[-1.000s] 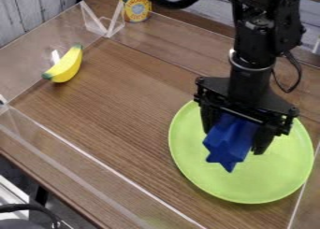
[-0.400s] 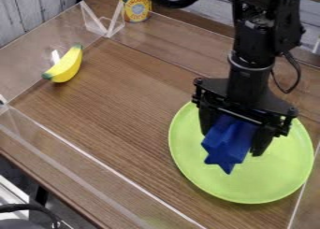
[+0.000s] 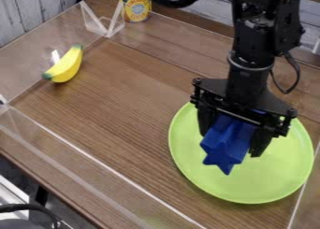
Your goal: Put the blue object in the green plate
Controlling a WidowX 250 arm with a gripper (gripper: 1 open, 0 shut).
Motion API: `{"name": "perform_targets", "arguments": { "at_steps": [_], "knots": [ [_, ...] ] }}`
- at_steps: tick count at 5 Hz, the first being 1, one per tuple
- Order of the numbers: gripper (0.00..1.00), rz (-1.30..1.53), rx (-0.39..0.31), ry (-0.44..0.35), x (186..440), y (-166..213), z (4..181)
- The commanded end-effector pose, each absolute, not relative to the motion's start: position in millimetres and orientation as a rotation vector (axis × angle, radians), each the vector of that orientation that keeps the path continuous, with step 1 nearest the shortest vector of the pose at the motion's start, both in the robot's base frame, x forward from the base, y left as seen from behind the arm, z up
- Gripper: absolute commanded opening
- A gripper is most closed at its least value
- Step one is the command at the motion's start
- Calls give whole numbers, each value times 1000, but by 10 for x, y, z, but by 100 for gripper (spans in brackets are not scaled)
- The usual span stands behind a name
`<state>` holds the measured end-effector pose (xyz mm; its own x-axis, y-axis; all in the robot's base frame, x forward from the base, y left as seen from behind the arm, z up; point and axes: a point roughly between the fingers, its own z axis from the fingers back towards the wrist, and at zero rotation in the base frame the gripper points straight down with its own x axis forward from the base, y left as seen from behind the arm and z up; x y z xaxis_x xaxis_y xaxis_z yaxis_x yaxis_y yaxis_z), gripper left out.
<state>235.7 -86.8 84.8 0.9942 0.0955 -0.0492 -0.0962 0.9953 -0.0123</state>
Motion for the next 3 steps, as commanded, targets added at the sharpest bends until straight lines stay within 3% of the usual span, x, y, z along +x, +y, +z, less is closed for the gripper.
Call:
{"name": "perform_targets", "arguments": {
  "at_steps": [1, 3],
  "knots": [
    [100, 110, -41, -15, 2451, -865, 1035],
    [100, 117, -41, -5, 2438, -865, 1062]
  ]
}}
